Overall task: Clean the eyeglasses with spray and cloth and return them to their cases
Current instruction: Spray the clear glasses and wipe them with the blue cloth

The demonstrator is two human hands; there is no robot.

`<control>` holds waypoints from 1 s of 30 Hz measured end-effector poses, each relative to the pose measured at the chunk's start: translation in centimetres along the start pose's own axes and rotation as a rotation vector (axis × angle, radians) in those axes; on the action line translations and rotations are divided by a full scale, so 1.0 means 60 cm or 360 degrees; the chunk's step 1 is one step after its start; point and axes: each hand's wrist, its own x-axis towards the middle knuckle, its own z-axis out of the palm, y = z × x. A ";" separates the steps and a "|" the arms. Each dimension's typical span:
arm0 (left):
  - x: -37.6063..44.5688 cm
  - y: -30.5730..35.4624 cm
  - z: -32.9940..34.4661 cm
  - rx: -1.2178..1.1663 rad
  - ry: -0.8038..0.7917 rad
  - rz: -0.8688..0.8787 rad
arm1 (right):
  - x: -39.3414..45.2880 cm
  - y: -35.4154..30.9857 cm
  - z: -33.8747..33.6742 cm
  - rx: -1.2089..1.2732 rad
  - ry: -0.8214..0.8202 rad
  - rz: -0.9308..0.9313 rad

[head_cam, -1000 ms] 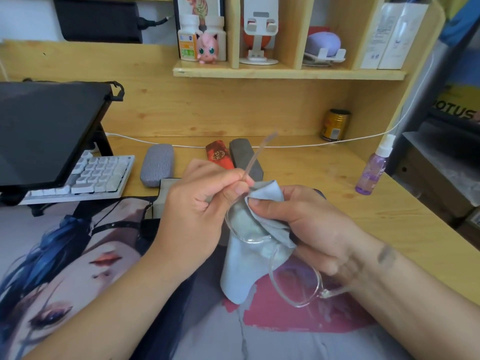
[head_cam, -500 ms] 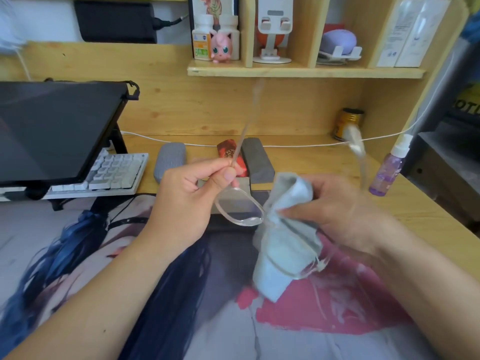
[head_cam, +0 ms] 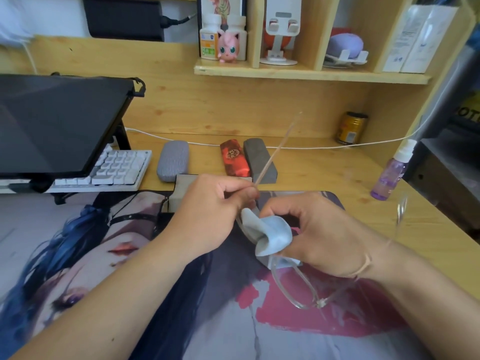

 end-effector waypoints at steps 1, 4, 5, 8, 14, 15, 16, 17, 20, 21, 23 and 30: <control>-0.001 0.001 0.000 0.0015 -0.0019 -0.0011 | 0.000 0.002 0.002 -0.0056 0.0003 -0.0027; -0.001 0.004 -0.002 -0.0018 -0.0026 -0.0049 | 0.002 0.004 0.002 -0.0112 -0.0017 -0.0067; -0.002 0.005 -0.004 -0.0042 -0.0020 -0.0054 | 0.002 0.005 0.000 -0.0109 -0.0027 -0.0071; -0.003 0.006 -0.007 -0.0044 -0.0006 -0.0028 | 0.001 0.009 -0.012 -0.0053 -0.0080 -0.0006; 0.000 0.004 -0.006 -0.0170 0.0033 -0.0065 | 0.006 0.014 -0.018 -0.0025 -0.0074 0.0028; -0.001 0.004 -0.004 -0.0186 0.0050 -0.0061 | 0.006 0.014 -0.017 -0.0014 -0.0064 0.0023; -0.002 0.003 -0.001 -0.0191 0.0067 -0.0056 | 0.006 0.014 -0.016 -0.0013 -0.0063 0.0009; -0.002 0.003 0.002 -0.0185 0.0079 -0.0051 | 0.005 0.013 -0.015 -0.0015 -0.0072 -0.0012; -0.003 0.006 0.006 -0.0218 0.0087 -0.0043 | 0.005 0.009 -0.009 0.0008 -0.0073 -0.0076; -0.003 0.006 0.007 -0.0234 0.0091 -0.0048 | 0.006 0.008 -0.005 0.0035 -0.0039 -0.0082; -0.005 0.006 0.011 -0.0244 0.0081 -0.0053 | 0.010 0.007 0.003 0.0143 0.0032 -0.0122; -0.002 0.009 0.012 -0.0277 0.0125 -0.0103 | 0.009 0.013 -0.003 0.0304 0.0093 -0.0141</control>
